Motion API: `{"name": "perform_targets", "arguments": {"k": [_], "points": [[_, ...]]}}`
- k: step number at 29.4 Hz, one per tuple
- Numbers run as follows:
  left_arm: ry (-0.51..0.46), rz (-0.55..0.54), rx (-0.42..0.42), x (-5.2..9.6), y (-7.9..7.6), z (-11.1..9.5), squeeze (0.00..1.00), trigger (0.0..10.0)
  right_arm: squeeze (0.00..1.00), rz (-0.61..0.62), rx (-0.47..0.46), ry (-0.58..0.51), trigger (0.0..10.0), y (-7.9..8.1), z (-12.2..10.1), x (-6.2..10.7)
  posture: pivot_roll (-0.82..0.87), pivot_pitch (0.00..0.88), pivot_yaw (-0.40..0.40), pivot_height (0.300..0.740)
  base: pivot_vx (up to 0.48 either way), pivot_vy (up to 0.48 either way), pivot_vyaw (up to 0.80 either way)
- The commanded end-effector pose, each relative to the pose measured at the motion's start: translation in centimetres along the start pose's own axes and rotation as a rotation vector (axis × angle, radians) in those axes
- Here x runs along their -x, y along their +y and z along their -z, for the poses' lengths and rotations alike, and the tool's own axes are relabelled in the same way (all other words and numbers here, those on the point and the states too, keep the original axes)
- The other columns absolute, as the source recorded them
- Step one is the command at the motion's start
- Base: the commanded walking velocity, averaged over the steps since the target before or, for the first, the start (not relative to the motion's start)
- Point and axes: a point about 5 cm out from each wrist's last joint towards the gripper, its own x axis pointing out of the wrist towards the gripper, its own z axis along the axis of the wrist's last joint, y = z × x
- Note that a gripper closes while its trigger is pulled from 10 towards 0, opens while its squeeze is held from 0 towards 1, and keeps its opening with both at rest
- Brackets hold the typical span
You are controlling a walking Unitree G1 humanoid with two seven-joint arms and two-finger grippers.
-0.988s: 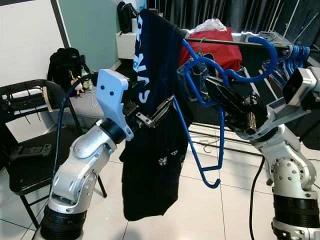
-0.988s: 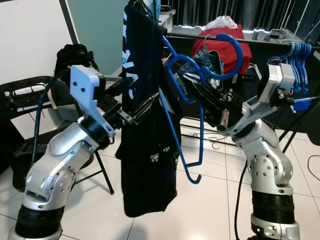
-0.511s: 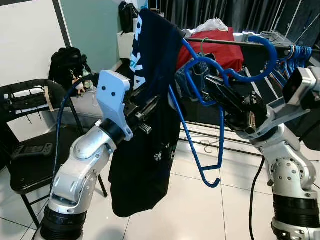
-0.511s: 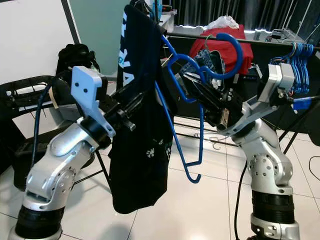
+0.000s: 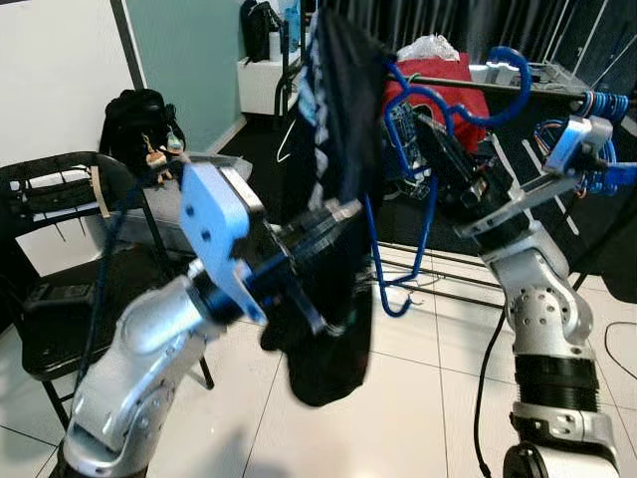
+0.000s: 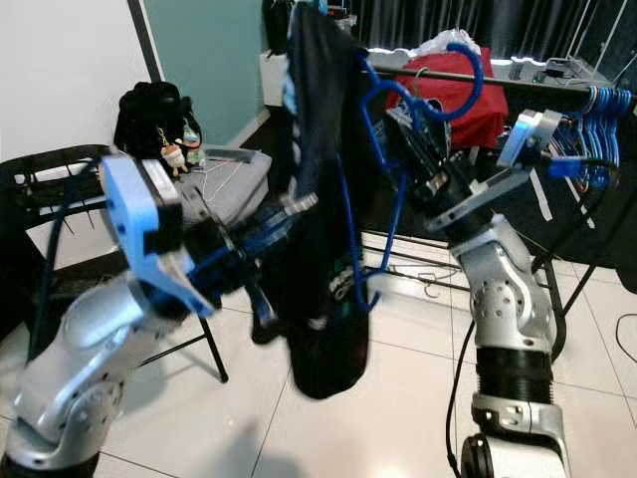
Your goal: Hang hanger
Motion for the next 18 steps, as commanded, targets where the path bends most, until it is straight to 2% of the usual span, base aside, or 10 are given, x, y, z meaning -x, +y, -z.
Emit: {"name": "perform_targets", "arguments": {"k": [1, 3, 4, 7, 8, 11, 13, 17, 18], "points": [[0.022, 0.111, 0.003, -0.1, -1.4, 0.1, 0.00, 0.4, 0.00, 0.077, -0.014, -0.057, 10.0, -0.8, -0.3, -0.4, 0.05, 0.000, -0.064, 0.736, 0.000, 0.000, 0.00], [0.038, 0.137, 0.000, -0.1, -1.6, 0.3, 0.00, 0.4, 0.00, 0.091, -0.032, -0.060, 10.0, -0.8, 0.0, -0.7, 0.05, 0.000, -0.064, 0.736, 0.000, 0.000, 0.00], [0.049, 0.146, -0.010, -0.2, -1.7, 0.6, 0.00, 0.9, 0.00, 0.092, -0.054, -0.061, 10.0, -0.6, 0.4, -0.9, 0.05, 0.000, -0.067, 0.736, 0.000, 0.000, 0.00], [0.056, 0.152, -0.017, -0.3, -1.7, 0.7, 0.00, 0.9, 0.00, 0.092, -0.068, -0.062, 10.0, -0.5, 0.6, -1.1, 0.05, 0.000, -0.067, 0.736, 0.000, 0.000, 0.00], [0.065, 0.160, -0.030, -0.4, -1.7, 0.9, 0.00, 1.6, 0.00, 0.091, -0.090, -0.066, 10.0, -0.3, 0.9, -1.3, 0.05, 0.000, -0.066, 0.736, 0.000, 0.000, 0.00], [0.072, 0.170, -0.043, -0.7, -1.7, 1.1, 0.00, 1.8, 0.00, 0.104, -0.117, -0.079, 10.0, -0.1, 1.2, -1.5, 0.05, 0.000, -0.065, 0.736, 0.000, 0.000, 0.00], [0.086, 0.178, -0.077, -1.3, -1.7, 1.6, 0.00, 3.8, 0.00, 0.166, -0.187, -0.124, 10.0, -0.4, 1.1, -2.1, 0.04, 0.000, -0.056, 0.736, 0.000, 0.000, 0.00], [0.095, 0.170, -0.112, -1.7, -1.4, 1.8, 0.00, 4.0, 0.00, 0.257, -0.258, -0.166, 10.0, -1.1, 0.7, -2.6, 0.03, 0.000, -0.051, 0.736, 0.000, 0.000, 0.00], [0.109, 0.165, -0.147, -2.0, -1.2, 2.0, 0.00, 4.2, 0.00, 0.341, -0.339, -0.192, 10.0, -1.9, 0.6, -2.9, 0.03, 0.000, -0.049, 0.736, 0.000, 0.000, 0.00]]}}
